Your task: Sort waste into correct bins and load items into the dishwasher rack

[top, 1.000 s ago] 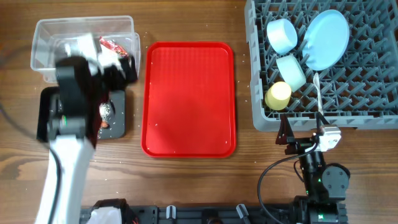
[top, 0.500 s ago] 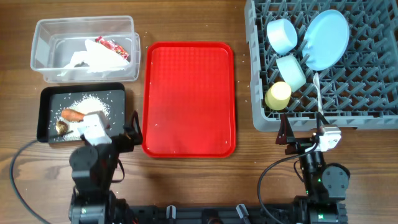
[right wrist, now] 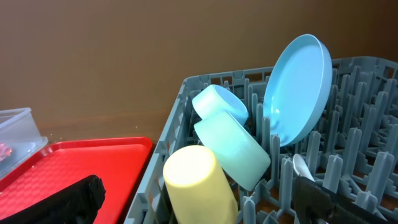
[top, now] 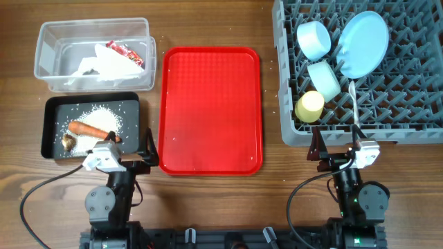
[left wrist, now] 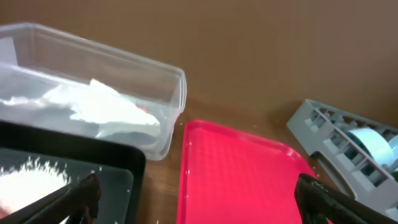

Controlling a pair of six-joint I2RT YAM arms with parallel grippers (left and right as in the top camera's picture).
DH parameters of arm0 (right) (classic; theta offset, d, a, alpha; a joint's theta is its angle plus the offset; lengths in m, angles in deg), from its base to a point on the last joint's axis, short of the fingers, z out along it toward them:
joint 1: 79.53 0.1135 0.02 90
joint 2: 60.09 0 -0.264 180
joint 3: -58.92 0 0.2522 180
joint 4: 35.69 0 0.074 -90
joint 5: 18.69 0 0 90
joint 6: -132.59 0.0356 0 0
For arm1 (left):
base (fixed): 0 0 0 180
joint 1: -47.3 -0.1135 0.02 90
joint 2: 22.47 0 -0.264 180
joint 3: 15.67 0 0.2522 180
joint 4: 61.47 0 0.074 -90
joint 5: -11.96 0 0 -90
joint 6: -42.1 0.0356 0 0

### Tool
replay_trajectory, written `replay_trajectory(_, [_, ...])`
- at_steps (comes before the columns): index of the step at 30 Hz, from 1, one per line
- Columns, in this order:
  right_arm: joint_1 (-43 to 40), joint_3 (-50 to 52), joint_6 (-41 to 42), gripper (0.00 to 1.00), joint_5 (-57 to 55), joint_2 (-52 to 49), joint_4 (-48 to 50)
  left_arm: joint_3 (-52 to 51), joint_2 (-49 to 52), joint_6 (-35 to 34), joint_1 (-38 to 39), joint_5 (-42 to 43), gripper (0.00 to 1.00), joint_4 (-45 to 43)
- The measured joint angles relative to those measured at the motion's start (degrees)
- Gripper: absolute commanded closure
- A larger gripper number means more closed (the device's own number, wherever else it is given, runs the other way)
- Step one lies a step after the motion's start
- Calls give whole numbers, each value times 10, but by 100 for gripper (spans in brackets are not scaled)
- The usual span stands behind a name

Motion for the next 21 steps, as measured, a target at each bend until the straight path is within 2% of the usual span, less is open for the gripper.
replay_trajectory(21, [0, 0, 0, 0, 0, 0, 0, -9, -7, -10, 0, 0, 0, 10])
